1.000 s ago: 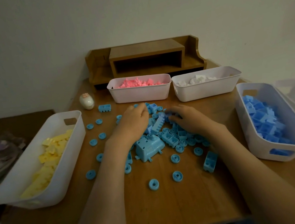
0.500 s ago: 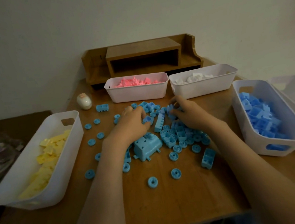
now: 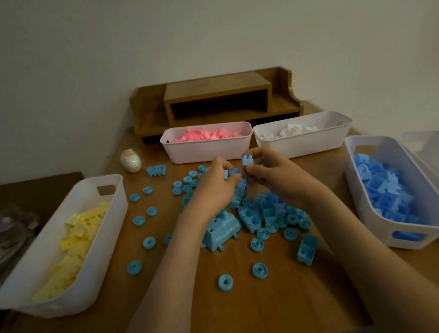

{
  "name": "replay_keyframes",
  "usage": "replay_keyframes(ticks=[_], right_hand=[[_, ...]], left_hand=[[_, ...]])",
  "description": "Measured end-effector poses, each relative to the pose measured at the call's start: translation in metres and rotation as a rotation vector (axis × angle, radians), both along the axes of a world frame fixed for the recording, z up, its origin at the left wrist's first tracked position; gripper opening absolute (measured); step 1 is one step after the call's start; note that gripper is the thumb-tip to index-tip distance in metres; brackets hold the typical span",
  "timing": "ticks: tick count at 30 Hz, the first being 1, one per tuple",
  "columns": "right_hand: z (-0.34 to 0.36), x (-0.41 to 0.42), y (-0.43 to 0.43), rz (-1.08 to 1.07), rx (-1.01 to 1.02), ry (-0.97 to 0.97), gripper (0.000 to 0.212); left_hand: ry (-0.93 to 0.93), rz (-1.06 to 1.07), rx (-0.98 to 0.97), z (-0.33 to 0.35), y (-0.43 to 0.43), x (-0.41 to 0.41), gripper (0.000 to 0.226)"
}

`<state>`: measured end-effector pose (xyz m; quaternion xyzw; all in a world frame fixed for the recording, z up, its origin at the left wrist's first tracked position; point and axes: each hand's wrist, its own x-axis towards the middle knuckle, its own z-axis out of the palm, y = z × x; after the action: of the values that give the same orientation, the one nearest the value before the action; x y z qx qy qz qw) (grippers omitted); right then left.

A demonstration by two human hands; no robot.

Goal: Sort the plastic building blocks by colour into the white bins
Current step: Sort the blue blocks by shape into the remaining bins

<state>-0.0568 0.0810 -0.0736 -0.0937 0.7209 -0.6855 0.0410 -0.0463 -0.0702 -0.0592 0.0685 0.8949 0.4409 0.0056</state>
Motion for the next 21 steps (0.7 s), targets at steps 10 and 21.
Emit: replay_keyframes(ticks=[10, 21], right_hand=[[-0.003, -0.007, 0.003, -0.23, 0.094, 0.016, 0.017], [-0.031, -0.019, -0.004, -0.082, 1.016, 0.272, 0.039]], left_hand=[[0.081, 0.191, 0.046, 0.0, -0.023, -0.013, 0.015], [0.01, 0.18, -0.397, -0.004, -0.055, -0.013, 0.023]])
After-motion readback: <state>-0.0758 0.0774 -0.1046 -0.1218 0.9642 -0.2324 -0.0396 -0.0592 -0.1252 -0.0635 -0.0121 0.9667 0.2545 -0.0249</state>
